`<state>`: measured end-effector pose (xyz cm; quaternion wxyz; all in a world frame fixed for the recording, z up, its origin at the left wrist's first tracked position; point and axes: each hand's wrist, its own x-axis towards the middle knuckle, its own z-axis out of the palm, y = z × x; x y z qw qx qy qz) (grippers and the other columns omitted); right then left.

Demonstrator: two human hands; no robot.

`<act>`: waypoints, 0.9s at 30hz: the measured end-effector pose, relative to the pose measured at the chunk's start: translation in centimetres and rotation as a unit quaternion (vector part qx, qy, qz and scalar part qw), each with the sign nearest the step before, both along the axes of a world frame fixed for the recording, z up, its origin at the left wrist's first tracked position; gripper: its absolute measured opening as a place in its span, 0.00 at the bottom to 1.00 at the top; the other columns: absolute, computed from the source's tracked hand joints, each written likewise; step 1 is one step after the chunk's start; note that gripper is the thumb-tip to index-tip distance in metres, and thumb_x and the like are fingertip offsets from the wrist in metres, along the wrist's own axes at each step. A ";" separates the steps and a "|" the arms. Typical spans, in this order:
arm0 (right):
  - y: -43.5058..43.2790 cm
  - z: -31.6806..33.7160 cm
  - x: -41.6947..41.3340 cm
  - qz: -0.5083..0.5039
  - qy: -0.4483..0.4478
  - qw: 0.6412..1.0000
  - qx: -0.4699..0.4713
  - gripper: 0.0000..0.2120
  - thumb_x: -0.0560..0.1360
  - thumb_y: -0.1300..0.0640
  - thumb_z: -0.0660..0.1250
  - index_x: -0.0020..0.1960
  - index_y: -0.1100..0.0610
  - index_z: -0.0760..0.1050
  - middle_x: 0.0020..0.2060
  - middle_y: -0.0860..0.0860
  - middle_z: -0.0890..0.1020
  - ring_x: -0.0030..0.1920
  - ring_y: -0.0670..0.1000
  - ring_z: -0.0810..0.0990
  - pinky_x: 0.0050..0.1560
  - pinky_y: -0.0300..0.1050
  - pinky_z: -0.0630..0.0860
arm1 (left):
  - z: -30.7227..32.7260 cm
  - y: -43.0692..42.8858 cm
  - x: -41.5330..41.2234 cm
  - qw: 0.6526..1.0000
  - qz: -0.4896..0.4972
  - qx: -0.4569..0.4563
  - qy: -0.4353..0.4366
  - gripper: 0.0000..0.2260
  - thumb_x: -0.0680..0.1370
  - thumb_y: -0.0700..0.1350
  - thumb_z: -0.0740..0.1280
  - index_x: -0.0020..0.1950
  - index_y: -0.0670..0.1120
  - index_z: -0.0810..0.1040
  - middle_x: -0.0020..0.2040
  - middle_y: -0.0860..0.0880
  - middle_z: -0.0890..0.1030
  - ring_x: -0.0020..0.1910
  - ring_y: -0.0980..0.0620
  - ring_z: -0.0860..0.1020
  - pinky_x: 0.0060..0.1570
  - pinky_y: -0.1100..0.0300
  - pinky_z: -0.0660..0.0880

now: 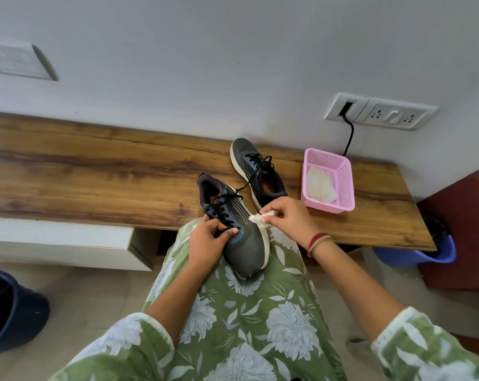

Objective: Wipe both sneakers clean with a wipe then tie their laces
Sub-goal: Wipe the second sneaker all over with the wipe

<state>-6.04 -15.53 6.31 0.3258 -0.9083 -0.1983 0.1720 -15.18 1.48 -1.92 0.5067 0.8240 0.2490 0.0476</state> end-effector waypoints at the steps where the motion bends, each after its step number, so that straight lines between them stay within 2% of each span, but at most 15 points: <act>1: 0.9 -0.5 -0.2 0.015 -0.005 0.999 -0.030 0.06 0.72 0.58 0.70 0.48 0.52 0.82 0.43 0.47 0.81 0.42 0.44 0.77 0.40 0.32 0.69 | 0.0 0.0 0.0 1.000 0.000 0.007 0.000 0.13 0.70 0.50 0.75 0.33 0.47 0.73 0.35 0.51 0.76 0.34 0.54 0.73 0.29 0.67 0.61; 3: 2.4 -1.8 -1.1 0.064 -0.027 0.991 -0.115 0.07 0.75 0.57 0.66 0.49 0.52 0.81 0.43 0.50 0.81 0.42 0.48 0.78 0.39 0.37 0.71 | 0.0 -0.1 0.1 1.000 -0.004 0.021 -0.003 0.13 0.71 0.50 0.74 0.34 0.47 0.73 0.34 0.51 0.76 0.34 0.53 0.73 0.31 0.63 0.62; 6: 2.5 -2.8 -2.6 0.101 -0.130 0.960 -0.226 0.10 0.78 0.55 0.59 0.51 0.52 0.80 0.47 0.51 0.79 0.49 0.54 0.77 0.47 0.49 0.75 | -0.1 -0.2 0.2 1.000 -0.009 0.024 0.002 0.13 0.72 0.50 0.74 0.36 0.45 0.73 0.33 0.51 0.75 0.33 0.54 0.71 0.31 0.65 0.62; 10: -0.1 -2.8 -4.8 0.112 -0.106 0.973 -0.174 0.11 0.79 0.56 0.58 0.52 0.53 0.79 0.48 0.51 0.78 0.51 0.52 0.74 0.51 0.48 0.72 | -0.1 -0.2 0.3 1.000 -0.013 0.023 0.003 0.13 0.73 0.50 0.73 0.36 0.45 0.72 0.34 0.50 0.76 0.33 0.54 0.72 0.31 0.63 0.64; 16: -2.5 -1.9 -7.7 0.158 -0.094 0.977 -0.109 0.10 0.78 0.58 0.61 0.53 0.56 0.80 0.46 0.51 0.78 0.47 0.49 0.74 0.49 0.45 0.72 | -0.2 -0.1 0.4 1.000 -0.002 0.000 0.008 0.13 0.72 0.49 0.74 0.33 0.46 0.73 0.32 0.50 0.77 0.33 0.53 0.74 0.31 0.63 0.64; 19: -1.8 -0.7 -5.8 0.079 -0.088 0.992 -0.041 0.08 0.76 0.60 0.63 0.51 0.55 0.80 0.44 0.48 0.78 0.41 0.40 0.71 0.43 0.33 0.67 | -0.2 0.1 0.4 1.000 0.000 -0.011 0.010 0.14 0.71 0.50 0.74 0.32 0.47 0.72 0.31 0.50 0.76 0.32 0.53 0.73 0.32 0.61 0.66; 21: -0.4 -0.7 -4.0 0.004 -0.127 0.992 -0.018 0.08 0.77 0.61 0.62 0.51 0.56 0.80 0.45 0.48 0.78 0.42 0.42 0.73 0.44 0.35 0.70 | -0.2 0.1 0.3 1.000 -0.006 -0.002 0.013 0.14 0.71 0.51 0.74 0.33 0.46 0.73 0.32 0.49 0.77 0.33 0.52 0.74 0.32 0.61 0.66; 23: 1.2 -1.1 -3.0 0.014 -0.129 0.989 -0.067 0.10 0.78 0.59 0.60 0.53 0.55 0.79 0.49 0.50 0.78 0.47 0.49 0.76 0.49 0.43 0.73 | -0.1 -0.1 0.3 1.000 -0.006 0.008 0.015 0.14 0.71 0.52 0.74 0.35 0.44 0.74 0.33 0.48 0.78 0.33 0.52 0.74 0.31 0.61 0.66; 25: 2.1 -2.3 -3.7 0.077 -0.143 0.975 -0.151 0.12 0.79 0.59 0.57 0.55 0.55 0.78 0.51 0.53 0.77 0.52 0.53 0.75 0.51 0.45 0.71 | -0.1 -0.3 0.4 1.000 -0.002 0.016 0.014 0.14 0.71 0.51 0.74 0.36 0.43 0.75 0.33 0.48 0.79 0.34 0.52 0.75 0.31 0.62 0.66; 27: 1.8 -3.1 -5.3 0.112 -0.180 0.960 -0.185 0.11 0.78 0.61 0.57 0.54 0.57 0.76 0.50 0.54 0.76 0.53 0.55 0.73 0.51 0.47 0.70 | 0.0 -0.4 0.5 1.000 0.002 0.018 0.012 0.14 0.71 0.51 0.74 0.35 0.43 0.75 0.33 0.49 0.78 0.34 0.53 0.74 0.31 0.64 0.65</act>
